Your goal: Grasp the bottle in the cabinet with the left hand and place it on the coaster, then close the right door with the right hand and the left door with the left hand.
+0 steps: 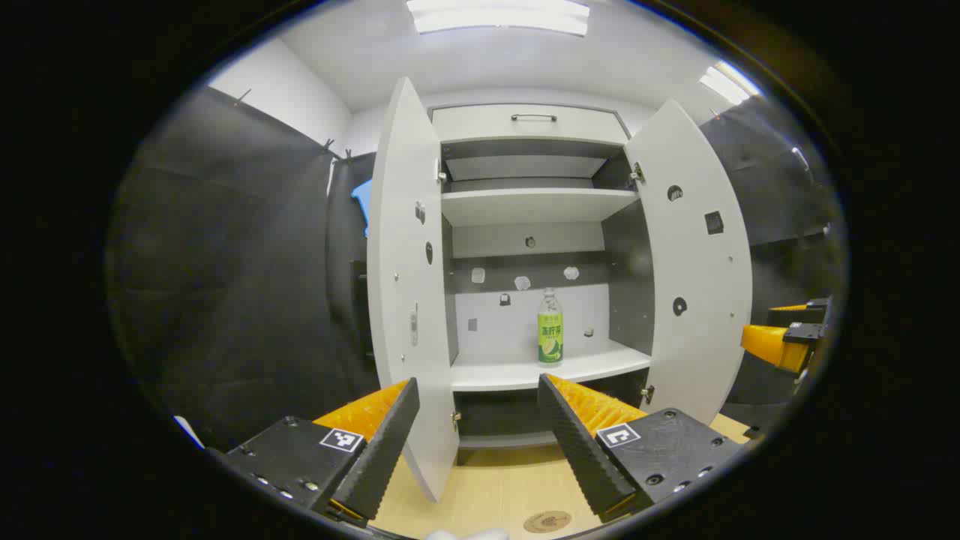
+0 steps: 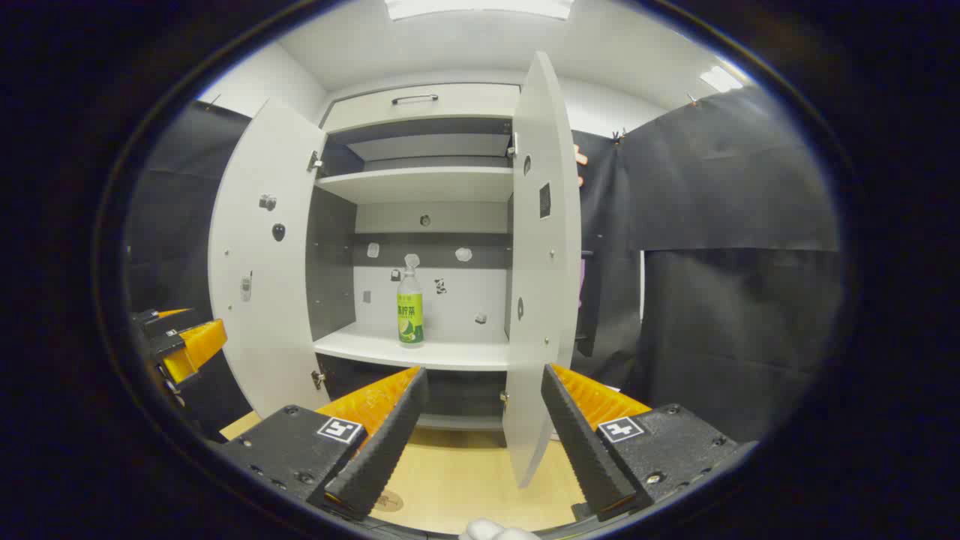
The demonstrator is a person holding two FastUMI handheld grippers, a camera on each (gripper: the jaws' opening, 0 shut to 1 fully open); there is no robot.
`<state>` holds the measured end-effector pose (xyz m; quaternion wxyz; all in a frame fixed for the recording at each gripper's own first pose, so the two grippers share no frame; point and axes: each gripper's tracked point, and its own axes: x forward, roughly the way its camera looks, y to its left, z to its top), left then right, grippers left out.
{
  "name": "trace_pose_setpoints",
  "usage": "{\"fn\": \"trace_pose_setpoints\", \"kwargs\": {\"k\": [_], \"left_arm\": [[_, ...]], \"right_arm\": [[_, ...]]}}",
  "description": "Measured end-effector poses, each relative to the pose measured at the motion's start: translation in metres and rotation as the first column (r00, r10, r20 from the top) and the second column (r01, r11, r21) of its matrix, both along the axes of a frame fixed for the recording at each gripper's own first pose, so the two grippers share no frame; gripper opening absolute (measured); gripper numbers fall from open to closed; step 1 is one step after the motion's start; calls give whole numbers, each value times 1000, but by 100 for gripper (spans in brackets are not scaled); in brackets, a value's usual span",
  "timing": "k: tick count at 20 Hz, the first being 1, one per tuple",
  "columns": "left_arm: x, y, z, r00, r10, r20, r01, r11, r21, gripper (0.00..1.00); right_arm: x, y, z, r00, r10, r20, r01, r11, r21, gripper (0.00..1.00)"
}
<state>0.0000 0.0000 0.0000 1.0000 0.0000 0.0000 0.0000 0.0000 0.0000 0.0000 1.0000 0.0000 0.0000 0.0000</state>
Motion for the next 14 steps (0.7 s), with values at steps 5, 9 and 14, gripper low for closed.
{"fn": "trace_pose_setpoints", "kwargs": {"k": [5, 9, 14], "left_arm": [[3, 0, -3, 1000, 4, -16, -4, 1000, -8, 98], [8, -1, -4, 1000, 6, -18, -6, 1000, -6, 98], [22, -3, -1, 1000, 0, -7, 0, 1000, 17, 98]], "right_arm": [[3, 3, -5, 1000, 7, -9, -7, 1000, -11, 99], [7, 2, -6, 1000, 13, -12, -13, 1000, -7, 99], [12, 1, -5, 1000, 8, -18, -8, 1000, -9, 99]]}}
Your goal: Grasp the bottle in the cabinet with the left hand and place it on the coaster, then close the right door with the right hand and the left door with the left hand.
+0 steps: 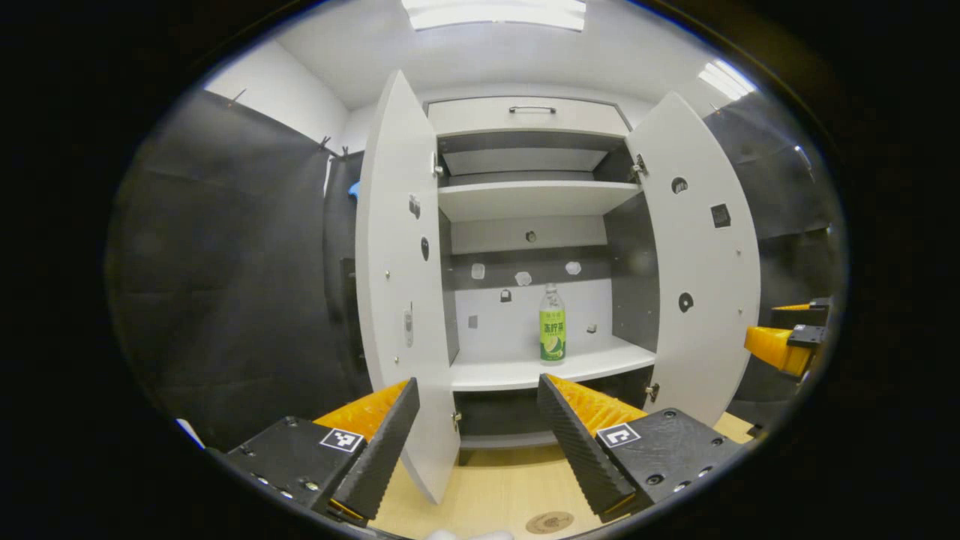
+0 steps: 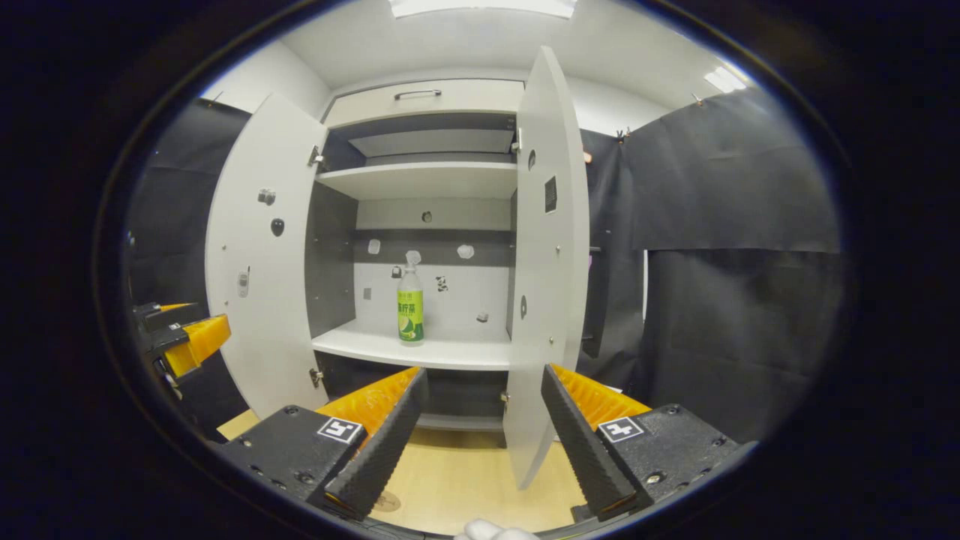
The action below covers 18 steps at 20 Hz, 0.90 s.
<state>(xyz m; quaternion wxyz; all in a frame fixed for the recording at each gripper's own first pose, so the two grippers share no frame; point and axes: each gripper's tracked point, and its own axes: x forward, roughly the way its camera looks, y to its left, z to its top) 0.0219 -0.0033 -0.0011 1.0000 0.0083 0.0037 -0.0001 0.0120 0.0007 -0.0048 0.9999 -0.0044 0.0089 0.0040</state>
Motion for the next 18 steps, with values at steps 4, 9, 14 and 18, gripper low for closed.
{"fn": "trace_pose_setpoints", "kwargs": {"k": [4, 9, 14, 18], "left_arm": [[29, -9, 3, 1000, -28, 4, 28, 1000, 10, 97], [84, -42, 14, 994, -104, 30, 105, 994, -32, 97], [166, -72, 25, 989, -140, 50, 141, 989, -31, 97], [227, -95, 36, 989, -134, 68, 137, 990, -28, 97]], "right_arm": [[3, 1, 2, 1000, -4, -14, 3, 1000, -8, 99], [2, 3, 6, 1000, -13, -14, 13, 1000, -17, 99], [-4, -1, 13, 999, -44, -20, 44, 999, -10, 99], [-4, -9, 13, 996, -77, -38, 75, 996, -39, 99]]}}
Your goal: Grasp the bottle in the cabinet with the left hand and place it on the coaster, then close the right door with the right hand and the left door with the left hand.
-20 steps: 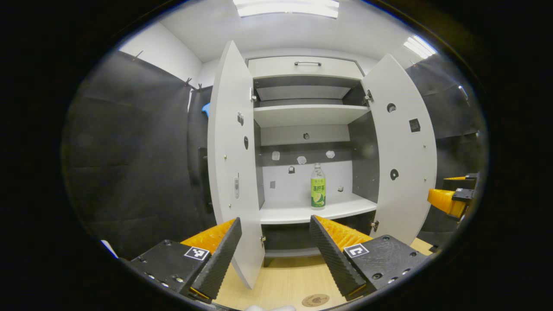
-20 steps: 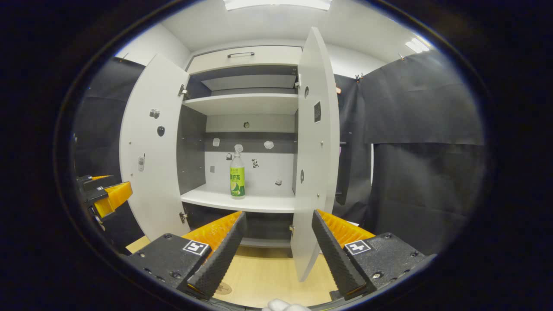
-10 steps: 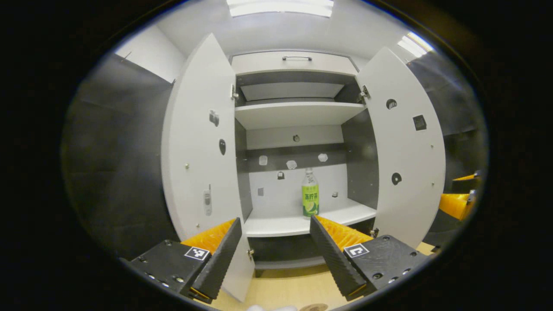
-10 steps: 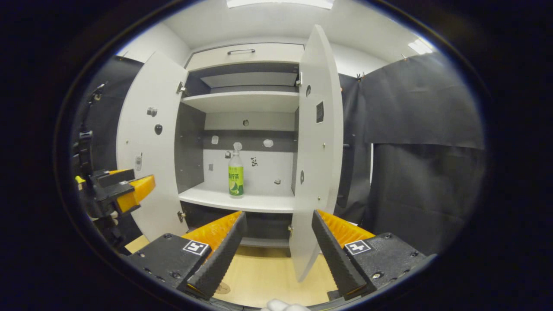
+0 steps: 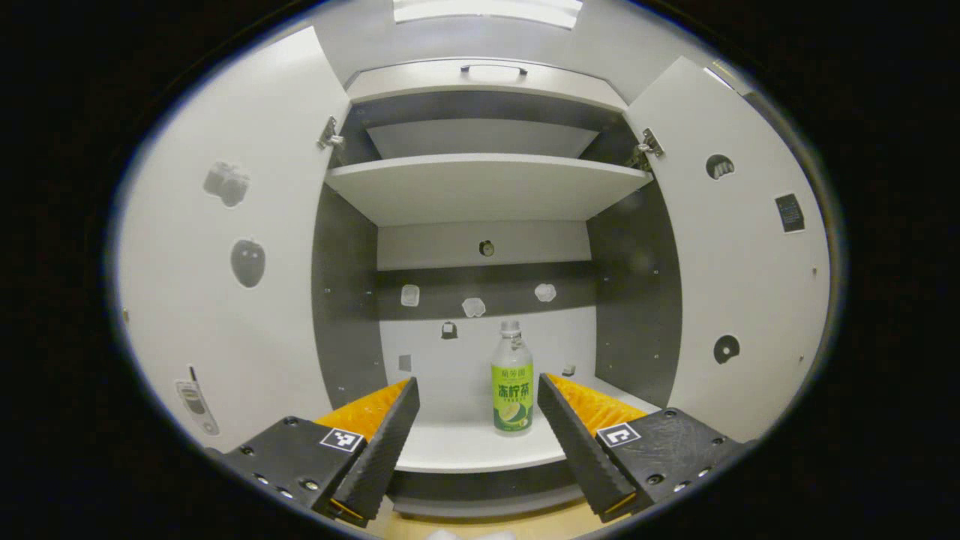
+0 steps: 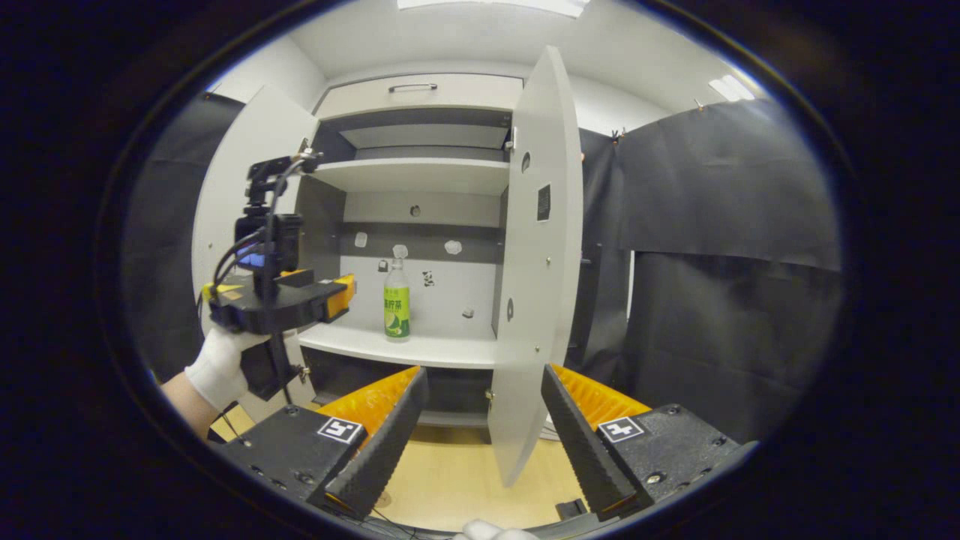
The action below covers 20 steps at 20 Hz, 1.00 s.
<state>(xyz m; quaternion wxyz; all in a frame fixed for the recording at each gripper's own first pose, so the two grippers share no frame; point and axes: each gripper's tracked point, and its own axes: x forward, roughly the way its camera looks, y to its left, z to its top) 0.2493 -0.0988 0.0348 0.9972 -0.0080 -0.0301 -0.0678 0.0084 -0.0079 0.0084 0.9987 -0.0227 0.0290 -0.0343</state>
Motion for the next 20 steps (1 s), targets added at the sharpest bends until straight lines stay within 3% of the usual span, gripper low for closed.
{"fn": "trace_pose_setpoints", "kwargs": {"k": [6, 12, 20], "left_arm": [[77, -30, -7, 1000, 3, -9, -3, 1000, -4, 97], [134, -53, -46, 997, 22, -80, -23, 1000, -4, 97], [166, -57, -68, 992, 46, -116, -46, 999, 0, 97]], "right_arm": [[6, 2, -4, 999, 7, -45, -8, 1000, -8, 100], [13, 4, -6, 997, 19, -69, -22, 999, -31, 99], [23, 4, -20, 993, 44, -110, -46, 999, -16, 99]]}}
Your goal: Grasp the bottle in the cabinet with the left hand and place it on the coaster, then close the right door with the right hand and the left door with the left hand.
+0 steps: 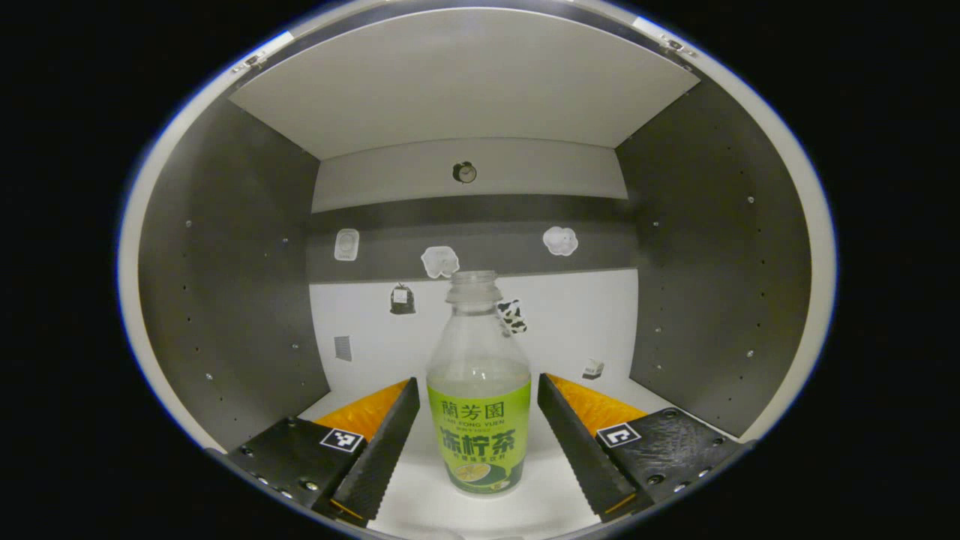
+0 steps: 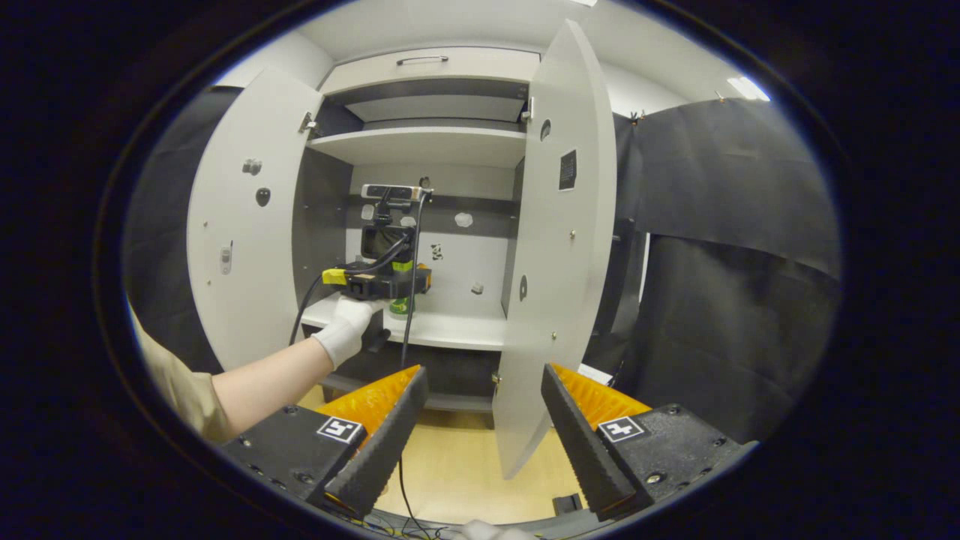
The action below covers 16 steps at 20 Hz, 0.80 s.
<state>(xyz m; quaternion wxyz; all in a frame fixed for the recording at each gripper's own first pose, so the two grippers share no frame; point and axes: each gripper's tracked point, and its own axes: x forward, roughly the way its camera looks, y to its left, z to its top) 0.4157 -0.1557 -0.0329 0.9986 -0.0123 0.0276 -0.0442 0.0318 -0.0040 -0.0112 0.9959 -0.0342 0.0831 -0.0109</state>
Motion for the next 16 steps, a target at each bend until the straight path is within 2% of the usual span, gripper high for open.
{"fn": "trace_pose_setpoints", "kwargs": {"k": [2, 5, 6, 7, 8, 11, 12, 13, 14, 16], "left_arm": [[5, 0, -4, 1000, 5, -10, -4, 1000, 9, 98], [6, 3, -5, 1000, 14, -13, -14, 1000, 25, 77], [2, 3, -2, 1000, 7, -9, -7, 1000, 20, 75], [-4, 4, 5, 1000, 0, 4, 0, 1000, 16, 78], [-12, 5, 15, 1000, -8, 27, 7, 1000, 18, 75], [-43, 11, 37, 997, -36, 71, 35, 999, 16, 75], [-55, 12, 43, 996, -46, 81, 46, 999, 9, 78], [-68, 14, 49, 995, -58, 87, 57, 998, 6, 75], [-82, 18, 55, 993, -66, 101, 66, 998, 5, 78], [-111, 22, 65, 988, -88, 128, 87, 996, 13, 78]], "right_arm": [[0, -1, -2, 1000, 3, -6, -3, 1000, 3, 100], [0, -2, -1, 1000, 8, 1, -8, 1000, 10, 100], [0, -4, 0, 1000, 5, 4, -5, 1000, 13, 100], [0, -5, -1, 1000, 3, 5, -3, 1000, 15, 99], [0, -6, -1, 1000, 2, 5, -2, 1000, 18, 99], [-2, -7, -2, 1000, 0, 11, 0, 1000, 26, 99], [-3, -7, -2, 1000, -1, 15, 0, 1000, 27, 99], [-6, -8, -3, 1000, -2, 18, 1, 1000, 27, 100], [-8, -8, -3, 1000, -3, 20, 2, 1000, 30, 99], [-11, -6, -5, 1000, -2, 17, 1, 999, 39, 99]]}}
